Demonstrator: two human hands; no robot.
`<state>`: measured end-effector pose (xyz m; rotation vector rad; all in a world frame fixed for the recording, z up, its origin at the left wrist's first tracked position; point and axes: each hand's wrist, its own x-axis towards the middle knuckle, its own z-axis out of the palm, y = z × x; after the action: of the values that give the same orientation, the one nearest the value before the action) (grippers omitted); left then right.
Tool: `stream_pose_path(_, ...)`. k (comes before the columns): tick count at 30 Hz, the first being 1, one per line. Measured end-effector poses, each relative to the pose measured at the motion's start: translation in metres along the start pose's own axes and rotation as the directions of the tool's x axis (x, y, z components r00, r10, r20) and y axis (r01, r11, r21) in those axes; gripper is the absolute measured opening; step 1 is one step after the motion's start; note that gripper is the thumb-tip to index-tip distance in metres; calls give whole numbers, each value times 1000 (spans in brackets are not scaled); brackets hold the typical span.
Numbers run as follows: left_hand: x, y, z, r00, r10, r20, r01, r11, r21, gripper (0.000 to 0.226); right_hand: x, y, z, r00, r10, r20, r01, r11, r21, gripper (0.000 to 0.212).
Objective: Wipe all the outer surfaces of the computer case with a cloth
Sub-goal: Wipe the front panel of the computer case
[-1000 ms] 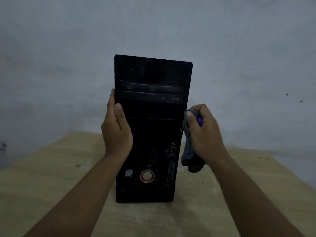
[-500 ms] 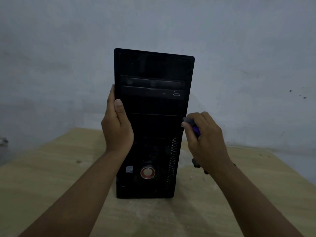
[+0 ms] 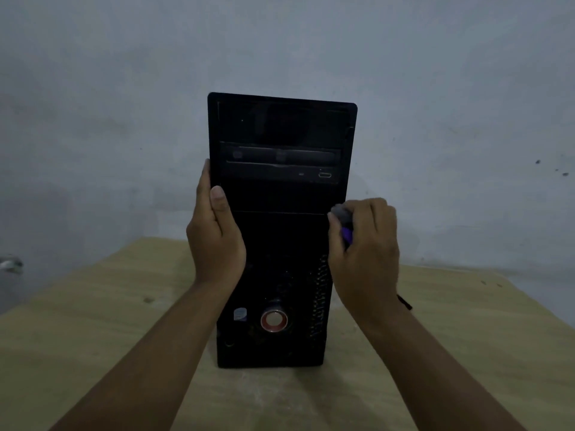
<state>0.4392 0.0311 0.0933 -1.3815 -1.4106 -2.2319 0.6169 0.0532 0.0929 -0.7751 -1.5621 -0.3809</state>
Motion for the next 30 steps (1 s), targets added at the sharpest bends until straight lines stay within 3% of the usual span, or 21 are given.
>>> stream_pose_path(3, -1, 0, 0, 1000, -2, -8, 2, 1000, -9, 47, -4, 9, -4, 986, -163, -31, 161, 985, -57, 11)
stream_pose_path(11, -1, -2, 3, 1000, 2, -24, -2, 1000, -16, 46, -2, 7, -9, 934, -353, 48, 356, 920, -164, 12)
stream_pose_path(17, -1, -2, 2, 1000, 5, 11, -5, 1000, -23, 46, -5, -7, -5, 990, -144, -6, 143, 984, -103, 9)
stream_pose_path(22, -1, 0, 1, 1000, 0, 25, 1, 999, -33, 46, 1, -13, -13, 982, -155, 110, 168, 979, -114, 8)
stream_pose_path(27, 0, 1, 0, 1000, 5, 18, -5, 999, -35, 47, 7, -32, -14, 993, 0, 117, 13, 995, -104, 4)
stream_pose_path(30, 1, 2, 0, 1000, -9, 13, 9, 1000, -27, 47, 7, -42, -8, 986, 10, 167, 0, 998, -57, 9)
